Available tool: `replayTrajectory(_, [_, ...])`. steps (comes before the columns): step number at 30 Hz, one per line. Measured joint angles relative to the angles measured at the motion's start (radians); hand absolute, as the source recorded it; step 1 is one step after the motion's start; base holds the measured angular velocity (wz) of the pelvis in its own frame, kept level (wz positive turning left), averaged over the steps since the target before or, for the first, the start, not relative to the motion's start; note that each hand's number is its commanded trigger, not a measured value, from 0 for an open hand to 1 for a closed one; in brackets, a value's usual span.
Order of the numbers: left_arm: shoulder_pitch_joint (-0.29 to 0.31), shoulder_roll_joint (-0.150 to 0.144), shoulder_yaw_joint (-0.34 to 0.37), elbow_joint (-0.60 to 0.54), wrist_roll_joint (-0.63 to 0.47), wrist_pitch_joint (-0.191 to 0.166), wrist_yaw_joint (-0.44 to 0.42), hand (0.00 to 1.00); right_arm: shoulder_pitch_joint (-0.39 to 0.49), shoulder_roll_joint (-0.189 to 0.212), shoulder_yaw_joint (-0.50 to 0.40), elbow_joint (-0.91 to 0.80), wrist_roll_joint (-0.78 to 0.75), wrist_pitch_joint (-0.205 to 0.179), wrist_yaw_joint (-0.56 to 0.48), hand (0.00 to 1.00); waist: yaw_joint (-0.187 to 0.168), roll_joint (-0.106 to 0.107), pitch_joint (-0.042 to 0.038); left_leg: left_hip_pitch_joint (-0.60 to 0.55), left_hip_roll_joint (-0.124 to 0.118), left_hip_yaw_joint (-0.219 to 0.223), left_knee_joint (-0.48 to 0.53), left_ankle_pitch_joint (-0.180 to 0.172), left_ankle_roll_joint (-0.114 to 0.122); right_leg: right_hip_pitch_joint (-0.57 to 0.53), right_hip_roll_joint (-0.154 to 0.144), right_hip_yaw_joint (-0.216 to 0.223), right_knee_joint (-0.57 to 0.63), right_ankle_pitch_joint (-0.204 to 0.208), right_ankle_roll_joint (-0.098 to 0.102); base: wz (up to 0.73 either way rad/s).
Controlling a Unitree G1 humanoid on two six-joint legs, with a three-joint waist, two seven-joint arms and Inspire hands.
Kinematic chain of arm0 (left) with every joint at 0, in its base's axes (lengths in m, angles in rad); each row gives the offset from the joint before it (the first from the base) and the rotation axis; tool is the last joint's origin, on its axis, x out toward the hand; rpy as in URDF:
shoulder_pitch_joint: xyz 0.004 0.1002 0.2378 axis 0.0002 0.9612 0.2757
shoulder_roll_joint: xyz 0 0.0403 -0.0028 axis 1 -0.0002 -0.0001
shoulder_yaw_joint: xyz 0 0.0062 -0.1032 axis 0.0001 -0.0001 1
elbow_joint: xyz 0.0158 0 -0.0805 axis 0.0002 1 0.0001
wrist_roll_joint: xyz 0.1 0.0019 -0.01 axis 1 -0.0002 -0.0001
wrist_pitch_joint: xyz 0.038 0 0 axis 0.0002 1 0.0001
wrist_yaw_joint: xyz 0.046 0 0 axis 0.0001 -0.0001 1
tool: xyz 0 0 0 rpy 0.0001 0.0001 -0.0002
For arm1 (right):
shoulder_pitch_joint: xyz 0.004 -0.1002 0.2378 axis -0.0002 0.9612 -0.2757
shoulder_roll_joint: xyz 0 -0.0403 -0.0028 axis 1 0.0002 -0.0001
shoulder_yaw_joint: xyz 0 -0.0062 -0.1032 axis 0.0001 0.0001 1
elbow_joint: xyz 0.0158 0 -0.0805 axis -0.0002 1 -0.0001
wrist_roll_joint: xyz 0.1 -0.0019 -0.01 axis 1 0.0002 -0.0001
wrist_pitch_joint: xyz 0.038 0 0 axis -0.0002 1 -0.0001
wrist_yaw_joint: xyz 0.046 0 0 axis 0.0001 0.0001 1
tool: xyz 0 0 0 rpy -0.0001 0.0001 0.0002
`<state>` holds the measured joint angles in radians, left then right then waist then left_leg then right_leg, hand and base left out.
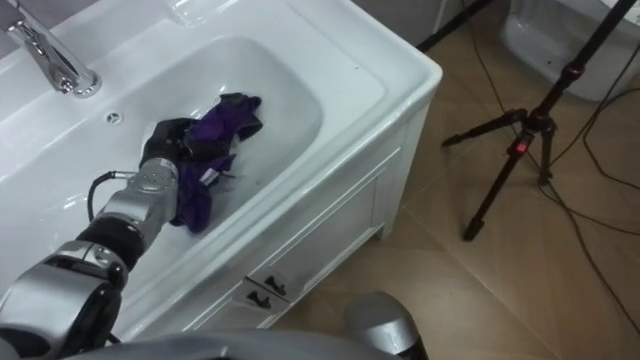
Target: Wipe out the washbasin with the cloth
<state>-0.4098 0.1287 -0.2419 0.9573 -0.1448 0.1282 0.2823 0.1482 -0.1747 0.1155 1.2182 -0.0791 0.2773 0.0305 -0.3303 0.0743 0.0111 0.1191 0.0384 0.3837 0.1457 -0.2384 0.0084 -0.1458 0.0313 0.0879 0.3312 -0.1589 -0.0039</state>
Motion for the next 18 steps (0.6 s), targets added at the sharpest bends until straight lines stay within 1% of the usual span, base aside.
replayTrajectory(2, [0.0,-0.005,-0.001,-0.009,-0.001,0.014,0.0,1.0,0.002,0.0,-0.001,0.005,0.0,0.007,0.0,0.0,-0.007,0.0,0.0004,0.011,0.002,0.0,-0.002,0.0,0.0,0.012,0.002,0.0,-0.006,0.0,0.0,0.04])
replayTrajectory(3, [0.0,-0.005,-0.002,-0.021,-0.002,0.029,0.0,1.0,0.003,0.0,-0.001,0.005,0.0,0.007,0.001,0.0,-0.019,0.001,0.0005,0.016,0.002,-0.002,-0.002,-0.001,-0.001,0.021,0.001,-0.005,-0.011,0.0,0.0,0.06])
replayTrajectory(4, [0.0,-0.005,-0.008,-0.029,-0.002,0.036,0.0,1.0,0.004,0.0,-0.001,0.004,0.0,0.007,0.001,0.0,-0.025,0.001,0.0003,0.018,0.002,-0.003,-0.003,-0.001,0.0,0.026,0.0,-0.007,-0.016,0.0,0.0,0.06])
replayTrajectory(7, [-0.001,-0.006,-0.043,-0.056,-0.004,0.045,-0.002,1.0,0.012,0.001,-0.001,0.007,0.001,0.007,0.004,0.0,-0.046,0.005,0.0002,0.033,0.003,-0.003,-0.012,-0.001,0.0,0.044,0.001,-0.004,-0.031,0.003,0.003,-0.01])
replayTrajectory(8, [-0.001,-0.006,-0.054,-0.067,-0.005,0.048,-0.003,1.0,0.014,0.001,-0.001,0.009,0.002,0.008,0.003,0.0,-0.049,0.01,-0.0005,0.037,0.003,-0.001,-0.013,-0.002,0.001,0.051,0.003,-0.004,-0.039,0.007,0.005,-0.07])
replayTrajectory(10, [-0.001,-0.013,-0.059,-0.086,-0.008,0.049,-0.014,1.0,0.022,0.003,-0.001,0.01,0.007,0.007,0.0,0.0,-0.051,0.014,0.0024,0.047,0.002,0.0,-0.017,-0.002,0.002,0.059,0.002,-0.002,-0.041,0.008,0.005,-0.07])
replayTrajectory(13, [-0.001,-0.016,-0.059,-0.108,-0.01,0.053,-0.021,1.0,0.028,0.011,-0.001,0.01,0.009,0.006,-0.006,0.0,-0.051,0.014,0.0028,0.048,0.001,0.001,-0.017,-0.003,0.003,0.059,0.001,0.0,-0.041,0.008,0.006,0.0])
replayTrajectory(15, [-0.001,-0.016,-0.059,-0.137,-0.018,0.063,-0.028,1.0,0.029,0.011,-0.001,0.009,0.009,0.006,-0.006,0.0,-0.051,0.014,0.0035,0.048,0.001,0.002,-0.016,-0.003,0.003,0.058,0.002,0.0,-0.041,0.008,0.006,0.0])
replayTrajectory(17, [-0.001,-0.017,-0.059,-0.158,-0.018,0.064,-0.037,1.0,0.029,0.011,-0.001,0.009,0.009,0.005,-0.005,0.0,-0.052,0.014,0.0044,0.048,0.001,0.001,-0.016,-0.003,0.003,0.058,0.003,0.0,-0.041,0.007,0.007,0.0])
replayTrajectory(18, [-0.001,-0.017,-0.059,-0.176,-0.018,0.065,-0.042,1.0,0.029,0.011,-0.001,0.009,0.009,0.004,-0.005,0.0,-0.052,0.015,0.0062,0.048,0.002,0.001,-0.016,-0.003,0.002,0.059,0.003,-0.001,-0.041,0.007,0.006,0.0])
